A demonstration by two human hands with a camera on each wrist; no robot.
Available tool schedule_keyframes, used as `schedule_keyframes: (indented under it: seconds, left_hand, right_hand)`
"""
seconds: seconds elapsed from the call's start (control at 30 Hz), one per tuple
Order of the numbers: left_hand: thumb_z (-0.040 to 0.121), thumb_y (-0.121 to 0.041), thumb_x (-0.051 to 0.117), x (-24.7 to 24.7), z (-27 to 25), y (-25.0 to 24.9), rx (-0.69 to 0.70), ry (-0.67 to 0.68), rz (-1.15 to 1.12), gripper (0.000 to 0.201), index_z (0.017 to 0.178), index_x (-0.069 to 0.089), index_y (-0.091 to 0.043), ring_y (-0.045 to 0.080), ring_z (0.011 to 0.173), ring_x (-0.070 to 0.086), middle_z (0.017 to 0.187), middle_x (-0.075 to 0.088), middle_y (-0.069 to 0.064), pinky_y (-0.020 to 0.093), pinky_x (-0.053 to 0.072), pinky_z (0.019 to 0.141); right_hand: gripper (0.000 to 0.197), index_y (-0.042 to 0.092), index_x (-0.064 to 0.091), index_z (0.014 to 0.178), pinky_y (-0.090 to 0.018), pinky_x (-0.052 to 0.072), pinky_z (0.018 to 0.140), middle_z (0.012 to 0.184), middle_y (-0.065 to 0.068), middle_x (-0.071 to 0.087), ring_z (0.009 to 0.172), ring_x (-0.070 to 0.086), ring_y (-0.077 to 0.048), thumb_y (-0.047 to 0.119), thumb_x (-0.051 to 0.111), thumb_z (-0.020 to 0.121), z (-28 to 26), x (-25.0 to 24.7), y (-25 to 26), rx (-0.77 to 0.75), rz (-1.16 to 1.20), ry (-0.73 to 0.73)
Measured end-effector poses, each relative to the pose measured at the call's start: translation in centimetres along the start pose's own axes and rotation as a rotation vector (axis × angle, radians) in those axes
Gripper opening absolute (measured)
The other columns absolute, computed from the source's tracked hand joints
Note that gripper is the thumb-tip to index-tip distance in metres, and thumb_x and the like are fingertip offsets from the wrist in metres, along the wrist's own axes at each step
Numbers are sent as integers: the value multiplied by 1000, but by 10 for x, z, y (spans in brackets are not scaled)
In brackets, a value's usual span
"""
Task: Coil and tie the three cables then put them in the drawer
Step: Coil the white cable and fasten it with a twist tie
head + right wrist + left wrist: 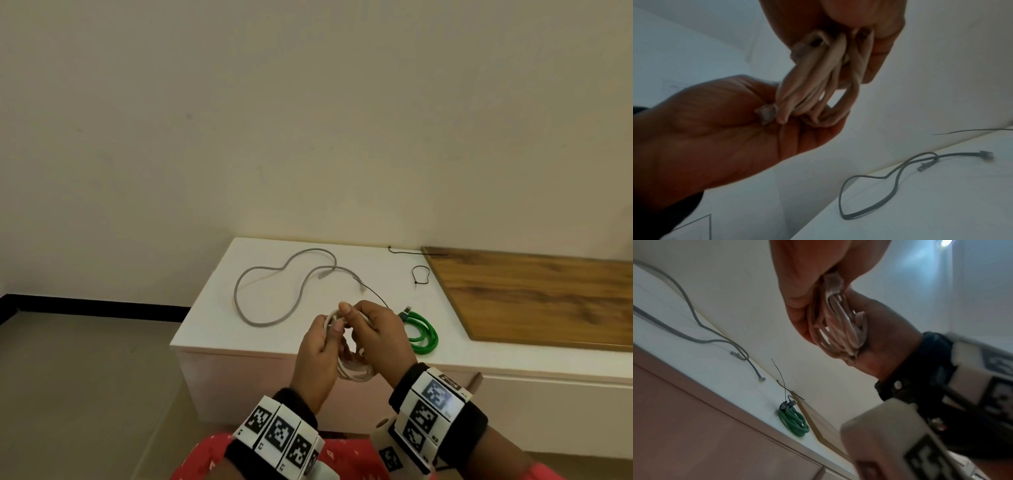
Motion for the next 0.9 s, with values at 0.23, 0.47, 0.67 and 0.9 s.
schedule_keyframes:
  seconds: [0.23, 0.47, 0.67, 0.9]
  left_hand:
    - [95, -17, 40, -10, 45, 20, 10, -38, 166, 18, 80, 49, -15, -2, 47, 47, 57, 46, -1, 43, 50, 69]
    - [95, -17, 40, -15, 84, 50, -19, -55, 201, 19, 78, 47, -17, -2, 49, 48, 58, 45, -1, 41, 50, 71]
    - [94, -17, 40, -15, 109, 87, 4, -73, 235, 20, 76, 48, -19, 1, 53, 51, 59, 46, 1, 14, 45, 59]
    - [94, -11, 42, -18, 115, 107, -21, -67, 211, 21, 74, 49, -14, -1, 52, 54, 55, 49, -3, 6, 40, 54]
  right_hand:
    - [22, 10, 58, 77, -24, 49, 62, 68, -2, 59, 63, 57, -13, 24, 51, 92, 57, -44, -50, 239, 68, 247]
    - [24, -4, 62, 105, -35, 50, 84, 104, -17, 65, 93, 59, -27, 9, 48, 91, 146, -117, -148, 472, -668, 260]
    - [29, 8, 54, 118, -30, 41, 93, 125, -15, 57, 115, 53, -29, 10, 50, 90, 196, -129, -216, 518, -941, 285]
    - [31, 11, 50, 120, -34, 44, 88, 123, -17, 58, 110, 55, -32, 10, 51, 90, 232, -115, -243, 461, -1073, 292]
Point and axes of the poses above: each hand's wrist, its own z-axis towards the middle knuckle, its own x-axis out of the palm, y = z × x, the point moved 1 cm from there along z, towards the middle knuckle
